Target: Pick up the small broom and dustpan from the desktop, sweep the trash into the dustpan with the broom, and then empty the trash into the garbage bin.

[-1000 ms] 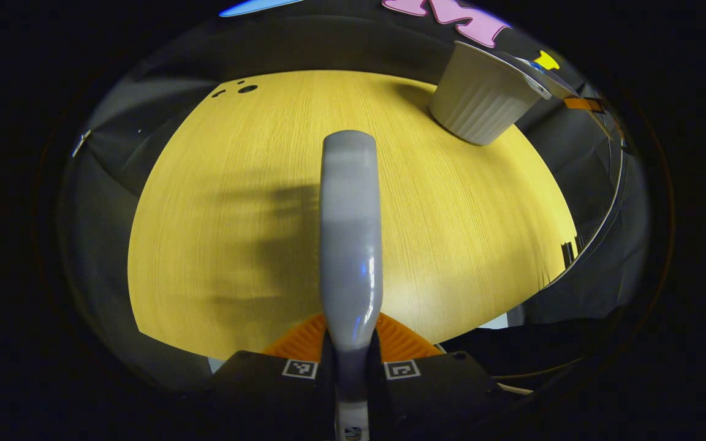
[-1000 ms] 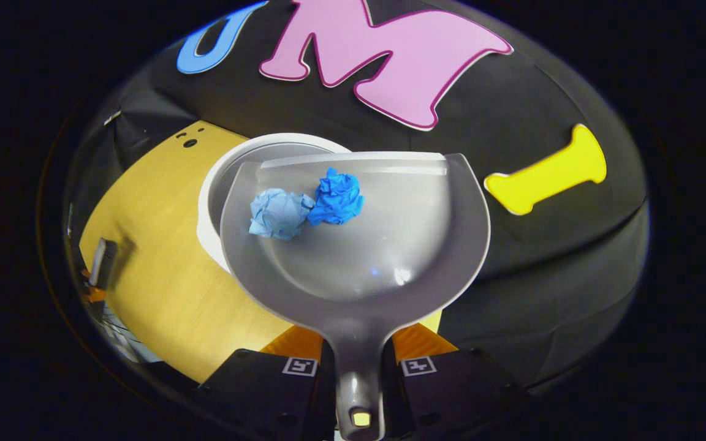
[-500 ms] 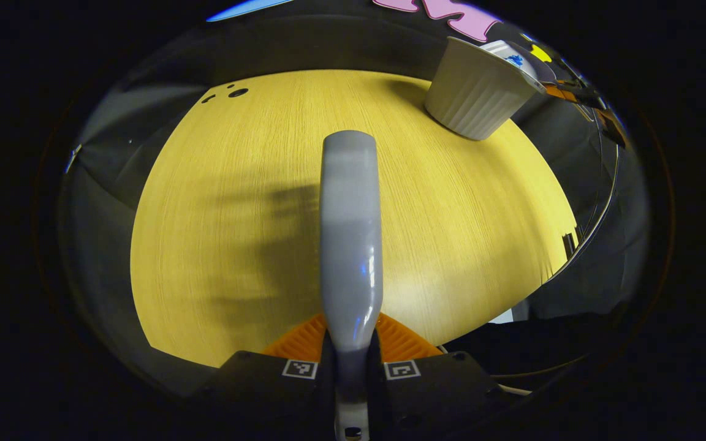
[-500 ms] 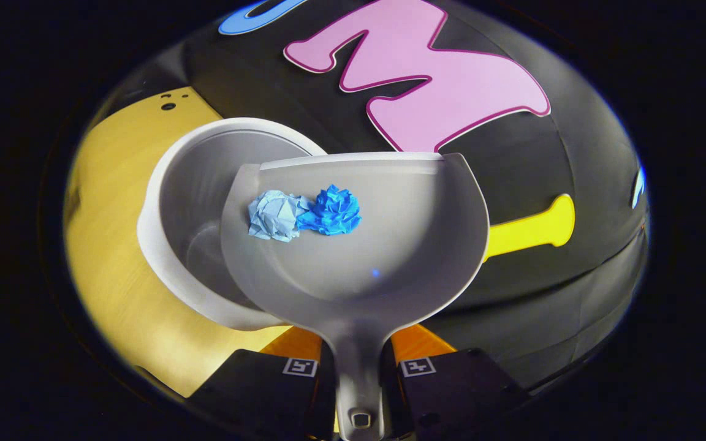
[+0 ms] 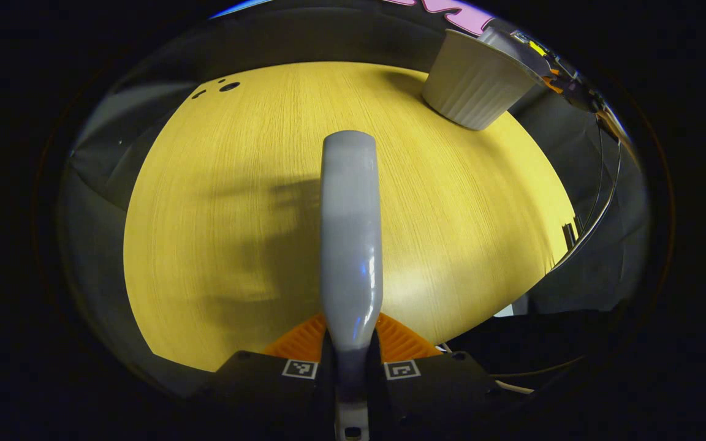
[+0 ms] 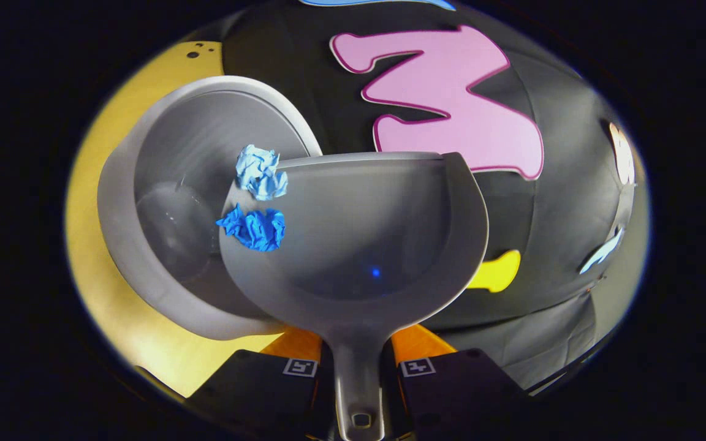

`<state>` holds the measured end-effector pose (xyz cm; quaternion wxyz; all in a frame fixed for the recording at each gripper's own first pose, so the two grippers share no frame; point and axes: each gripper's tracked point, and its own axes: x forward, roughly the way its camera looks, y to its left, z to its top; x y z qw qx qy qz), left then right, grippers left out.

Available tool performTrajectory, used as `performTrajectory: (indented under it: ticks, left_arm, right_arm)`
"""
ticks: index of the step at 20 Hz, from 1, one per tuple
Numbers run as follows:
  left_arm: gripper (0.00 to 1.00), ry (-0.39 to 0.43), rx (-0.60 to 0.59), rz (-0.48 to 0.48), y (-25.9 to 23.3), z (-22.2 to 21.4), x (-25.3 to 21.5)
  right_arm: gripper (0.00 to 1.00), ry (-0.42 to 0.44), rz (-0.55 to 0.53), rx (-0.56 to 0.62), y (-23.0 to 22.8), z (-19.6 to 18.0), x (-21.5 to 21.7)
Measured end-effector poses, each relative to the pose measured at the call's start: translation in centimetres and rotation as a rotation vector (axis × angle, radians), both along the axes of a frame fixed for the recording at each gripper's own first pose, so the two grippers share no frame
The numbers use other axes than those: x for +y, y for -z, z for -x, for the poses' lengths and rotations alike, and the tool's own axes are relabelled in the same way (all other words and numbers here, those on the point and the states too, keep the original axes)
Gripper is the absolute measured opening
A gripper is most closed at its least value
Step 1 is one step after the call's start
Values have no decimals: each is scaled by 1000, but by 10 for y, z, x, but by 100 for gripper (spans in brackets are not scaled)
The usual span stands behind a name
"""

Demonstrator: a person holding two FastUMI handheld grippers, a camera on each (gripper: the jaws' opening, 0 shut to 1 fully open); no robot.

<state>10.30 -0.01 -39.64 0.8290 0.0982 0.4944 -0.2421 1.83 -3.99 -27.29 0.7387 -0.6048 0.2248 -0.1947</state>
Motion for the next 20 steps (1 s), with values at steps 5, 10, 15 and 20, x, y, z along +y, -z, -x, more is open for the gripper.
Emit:
performTrajectory:
  ticks: [5,10,15,20]
  left_arm:
    - [25,20,4,-13,0,0,7]
    - [25,29,-7,-33,-1,-4,20]
    - [25,31,-10,-32,0,-6,23]
    - [25,27,-17,-18,0,-2,18]
  right_arm:
    - [34,-86,282,9,-7,-1,22]
    - [34,-17,252,3,-9,-1,8]
    - [34,50,99,-54,-14,12,-1]
    - [34,75,-120,-152,-36,31,8]
